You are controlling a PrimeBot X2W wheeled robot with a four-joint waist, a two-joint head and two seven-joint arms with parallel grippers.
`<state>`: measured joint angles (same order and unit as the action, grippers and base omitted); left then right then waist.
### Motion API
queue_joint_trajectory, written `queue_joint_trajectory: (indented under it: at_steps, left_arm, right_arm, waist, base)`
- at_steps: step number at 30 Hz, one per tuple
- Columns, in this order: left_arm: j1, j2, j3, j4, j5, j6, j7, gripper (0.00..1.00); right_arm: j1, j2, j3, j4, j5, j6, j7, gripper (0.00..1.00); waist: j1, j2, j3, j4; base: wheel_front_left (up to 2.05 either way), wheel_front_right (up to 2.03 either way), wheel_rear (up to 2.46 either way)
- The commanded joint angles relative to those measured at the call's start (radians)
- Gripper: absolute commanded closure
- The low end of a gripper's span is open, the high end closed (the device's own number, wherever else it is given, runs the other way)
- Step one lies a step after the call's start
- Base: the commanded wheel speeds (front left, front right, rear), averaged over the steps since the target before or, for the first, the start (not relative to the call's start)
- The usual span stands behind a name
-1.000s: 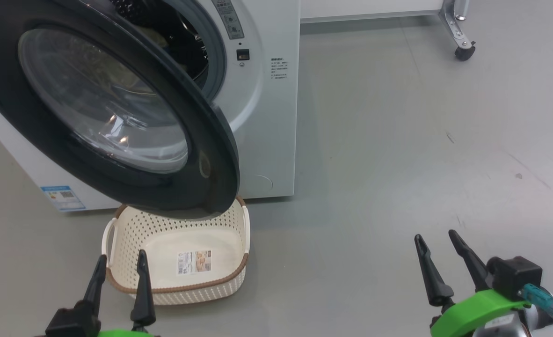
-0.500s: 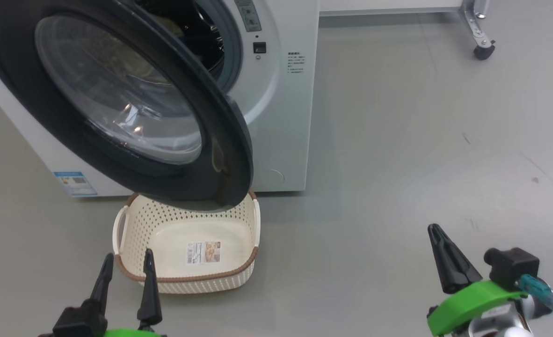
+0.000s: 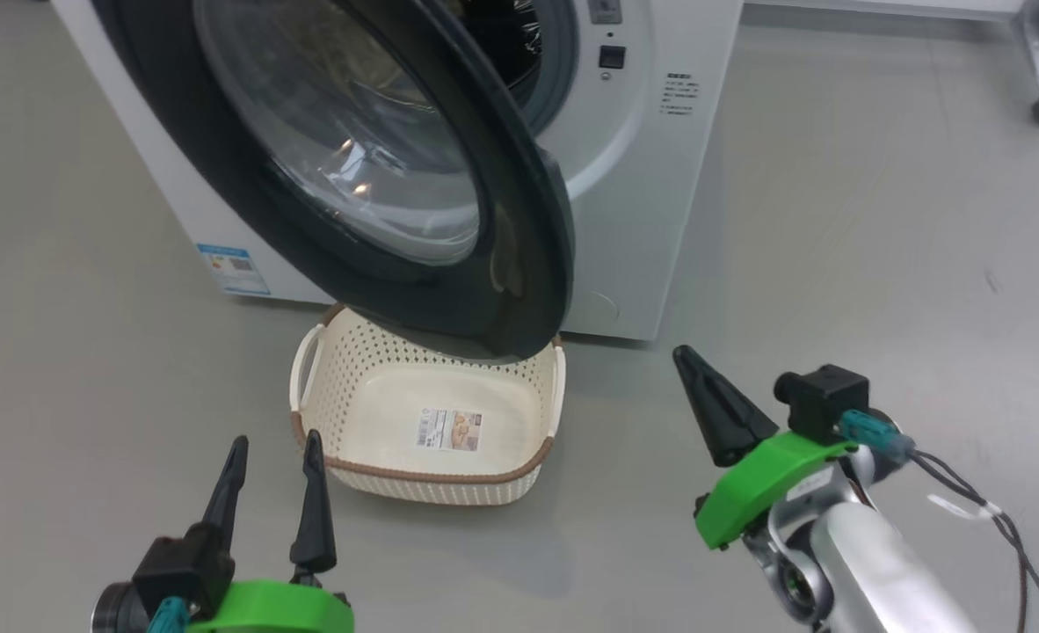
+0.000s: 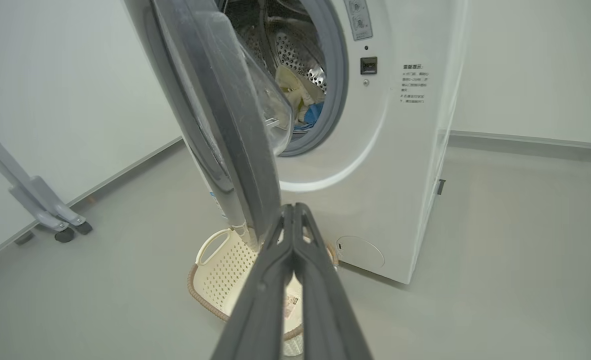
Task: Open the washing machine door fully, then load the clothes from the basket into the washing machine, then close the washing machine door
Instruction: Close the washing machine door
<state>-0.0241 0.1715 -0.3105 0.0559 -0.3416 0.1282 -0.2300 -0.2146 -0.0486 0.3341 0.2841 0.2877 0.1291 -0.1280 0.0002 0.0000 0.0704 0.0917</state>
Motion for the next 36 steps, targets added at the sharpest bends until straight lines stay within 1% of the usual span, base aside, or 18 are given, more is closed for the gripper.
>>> queue_joint_trajectory:
  at_steps: [1, 10, 17, 21, 29, 36]
  left_arm:
    - [-0.049, 0.005, 0.031, -0.024, 0.013, 0.001, -0.014, 0.0]
    - [-0.084, -0.019, 0.006, 0.002, 0.021, -0.015, -0.024, 0.0]
    - [-0.114, -0.036, -0.011, 0.017, 0.037, -0.024, -0.029, 0.0]
    - [-0.126, -0.043, -0.01, 0.017, 0.042, -0.027, -0.03, 0.0]
    - [-0.132, -0.057, -0.006, 0.012, 0.05, -0.034, -0.031, 0.0]
    - [-0.136, -0.069, -0.003, 0.013, 0.061, -0.047, -0.032, 0.0]
  right_arm:
    - [-0.061, -0.002, 0.036, -0.013, 0.018, 0.002, -0.016, 1.0]
    - [-0.229, -0.002, 0.191, 0.153, 0.113, 0.002, -0.078, 1.0]
    - [-0.348, -0.002, 0.24, 0.26, 0.136, 0.002, -0.109, 1.0]
    - [-0.4, -0.002, 0.244, 0.314, 0.14, 0.002, -0.121, 1.0]
    - [-0.46, -0.002, 0.203, 0.417, 0.115, 0.002, -0.132, 1.0]
    - [-0.472, -0.002, 0.171, 0.457, 0.101, 0.002, -0.133, 1.0]
  waist:
    - [-0.0002, 0.0, 0.016, 0.035]
    - [-0.0002, 0.0, 0.04, 0.137]
    - [-0.0002, 0.0, 0.056, 0.182]
    - [-0.0002, 0.0, 0.062, 0.195]
    - [-0.0002, 0.0, 0.073, 0.207]
    - [-0.0002, 0.0, 0.085, 0.214]
  base:
    - [0.0, 0.0, 0.0]
    - [0.0, 0.0, 0.0]
    - [0.0, 0.0, 0.0]
    - [0.0, 0.0, 0.0]
    - [0.0, 0.0, 0.0]
    - [0.0, 0.0, 0.0]
